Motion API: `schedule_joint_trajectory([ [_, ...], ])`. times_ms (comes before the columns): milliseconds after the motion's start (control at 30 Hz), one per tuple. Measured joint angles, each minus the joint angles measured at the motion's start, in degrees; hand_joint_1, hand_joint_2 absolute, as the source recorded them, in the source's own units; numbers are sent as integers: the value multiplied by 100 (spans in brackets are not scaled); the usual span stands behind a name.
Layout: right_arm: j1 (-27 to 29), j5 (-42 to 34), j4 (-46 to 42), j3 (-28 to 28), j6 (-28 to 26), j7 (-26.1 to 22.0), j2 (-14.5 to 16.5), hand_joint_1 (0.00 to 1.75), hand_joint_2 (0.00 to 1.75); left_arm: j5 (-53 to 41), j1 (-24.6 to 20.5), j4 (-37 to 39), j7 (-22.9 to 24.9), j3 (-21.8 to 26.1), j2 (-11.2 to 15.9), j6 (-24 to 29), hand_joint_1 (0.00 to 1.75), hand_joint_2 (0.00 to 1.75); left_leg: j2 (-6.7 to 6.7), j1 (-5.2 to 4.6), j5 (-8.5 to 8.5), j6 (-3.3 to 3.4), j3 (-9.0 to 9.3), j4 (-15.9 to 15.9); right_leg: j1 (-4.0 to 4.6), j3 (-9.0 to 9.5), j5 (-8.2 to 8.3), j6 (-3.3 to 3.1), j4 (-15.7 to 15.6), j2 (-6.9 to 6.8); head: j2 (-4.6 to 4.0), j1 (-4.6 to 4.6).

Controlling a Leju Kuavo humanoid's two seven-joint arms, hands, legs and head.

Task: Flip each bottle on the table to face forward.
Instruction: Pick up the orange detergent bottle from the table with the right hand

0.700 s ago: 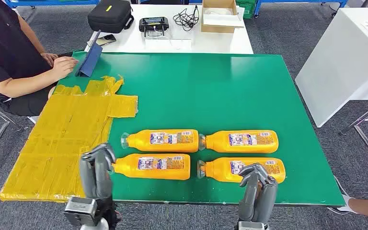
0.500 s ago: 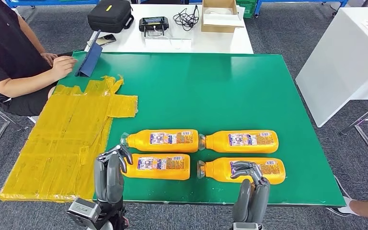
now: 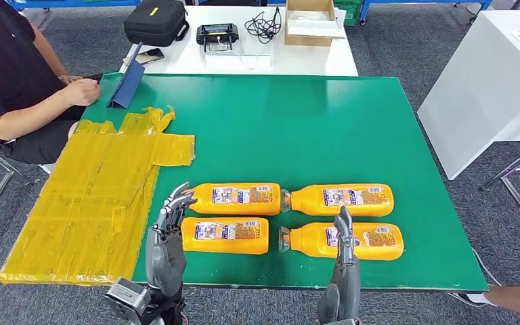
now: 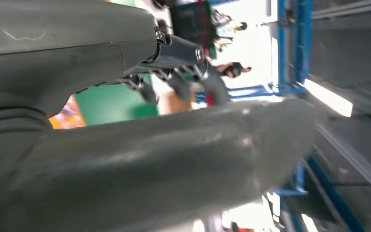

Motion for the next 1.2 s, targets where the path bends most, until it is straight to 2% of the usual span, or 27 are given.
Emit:
schedule_joint_trajectory([
  [200, 148, 50, 40, -311, 335, 0, 69, 0, 0, -388, 71, 409, 1, 151, -147, 474, 0, 0, 1, 0, 0, 0, 0, 0, 0, 0, 0, 0, 0, 0, 0, 1],
  [400, 166, 1122, 214, -420, 267, 354, 54, 0, 0, -710, 150, 378, -1, 100, -92, 1193, 0, 0, 0, 1, 0, 0, 0, 0, 0, 1, 0, 0, 1, 0, 0, 0],
  [533, 66, 1424, 212, -317, 334, 694, -79, 0, 0, -578, 233, 352, -2, 81, -31, 1010, 0, 0, 0, 1, 1, 0, 0, 0, 0, 2, 0, 0, 1, 0, 0, 1],
  [900, -32, 1438, 210, -190, 363, 781, -242, 0, 0, -556, 298, 352, -2, 77, 53, 954, 0, 0, 0, 0, 1, 0, 0, 0, 0, 3, 0, 0, 1, 0, 0, 1],
  [1033, -123, 1609, 204, -136, 478, 885, -328, 0, 175, -454, 294, 345, -2, 71, 76, 841, 0, 0, 0, 1, 1, 0, 1, 0, 0, 3, 0, 0, 1, 0, 0, 0],
  [1200, -628, 1769, 307, -107, 1200, 1312, -620, 0, 175, -209, 234, 324, -2, 47, 132, 315, 0, 0, 1, 0, 2, 1, 7, 1, -1, 8, 2, 0, 1, 0, 0, 1],
])
